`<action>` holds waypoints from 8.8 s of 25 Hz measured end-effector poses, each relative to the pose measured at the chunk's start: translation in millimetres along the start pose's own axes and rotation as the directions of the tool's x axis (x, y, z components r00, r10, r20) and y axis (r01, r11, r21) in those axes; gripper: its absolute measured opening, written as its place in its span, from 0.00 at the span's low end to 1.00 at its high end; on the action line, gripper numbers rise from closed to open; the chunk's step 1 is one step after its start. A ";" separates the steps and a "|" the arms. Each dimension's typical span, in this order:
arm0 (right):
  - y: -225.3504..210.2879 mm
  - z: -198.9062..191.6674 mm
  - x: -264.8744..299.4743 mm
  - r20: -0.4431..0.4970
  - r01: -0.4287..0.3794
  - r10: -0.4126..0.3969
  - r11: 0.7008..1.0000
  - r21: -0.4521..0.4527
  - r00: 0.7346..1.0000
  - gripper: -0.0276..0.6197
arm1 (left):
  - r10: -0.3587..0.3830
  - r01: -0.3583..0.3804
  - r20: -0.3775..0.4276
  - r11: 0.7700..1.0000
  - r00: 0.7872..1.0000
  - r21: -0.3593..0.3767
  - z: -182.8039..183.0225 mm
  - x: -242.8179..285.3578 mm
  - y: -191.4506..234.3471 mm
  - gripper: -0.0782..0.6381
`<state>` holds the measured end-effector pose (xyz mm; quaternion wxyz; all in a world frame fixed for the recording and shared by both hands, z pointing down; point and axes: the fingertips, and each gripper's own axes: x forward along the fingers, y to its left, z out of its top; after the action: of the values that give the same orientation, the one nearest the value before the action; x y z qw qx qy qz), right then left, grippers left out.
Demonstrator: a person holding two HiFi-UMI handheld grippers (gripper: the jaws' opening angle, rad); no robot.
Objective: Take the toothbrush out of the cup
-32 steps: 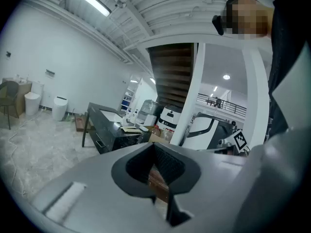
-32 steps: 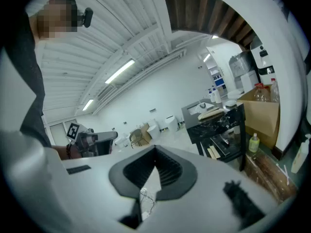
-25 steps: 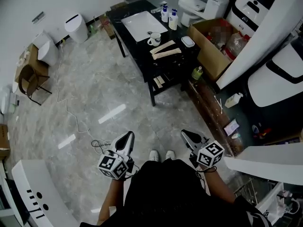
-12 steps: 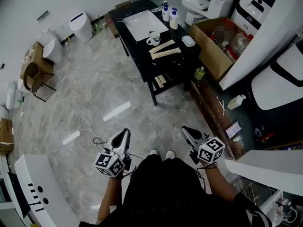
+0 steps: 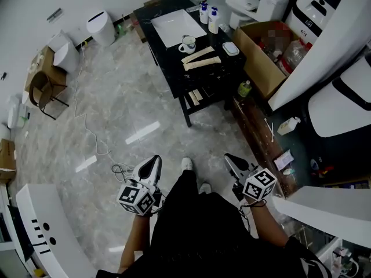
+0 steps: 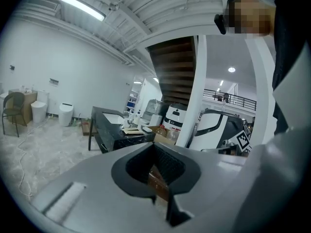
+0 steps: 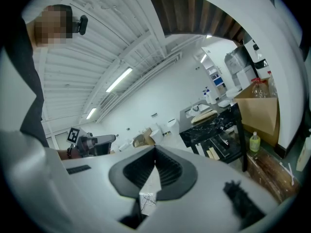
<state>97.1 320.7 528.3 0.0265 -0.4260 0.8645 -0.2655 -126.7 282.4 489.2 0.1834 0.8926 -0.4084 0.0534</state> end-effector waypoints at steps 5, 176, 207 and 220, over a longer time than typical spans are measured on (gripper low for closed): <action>-6.0 2.4 6.8 -0.010 -0.001 0.001 1.000 -0.009 1.000 0.06 | -0.034 0.035 -0.006 0.999 0.999 0.029 5.1 18.3 -5.1 0.12; -322.4 249.2 526.6 -0.225 -0.039 -0.053 0.923 -0.384 0.973 0.10 | 0.010 -0.010 -0.009 1.000 1.000 -0.002 201.5 409.2 308.2 0.12; -286.9 334.2 456.3 -0.027 0.080 -0.098 0.915 -0.395 0.995 0.10 | -0.106 0.106 0.033 0.994 0.994 -0.004 199.2 397.7 277.5 0.12; -301.1 328.1 422.5 -0.015 0.134 -0.149 0.923 -0.360 0.989 0.10 | -0.148 0.148 0.032 0.989 0.989 -0.009 200.6 405.8 257.6 0.12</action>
<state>135.3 -288.9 468.1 -0.0888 -0.4795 0.8656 -0.1139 -62.4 -234.3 475.7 0.1856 0.9201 -0.3441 0.0234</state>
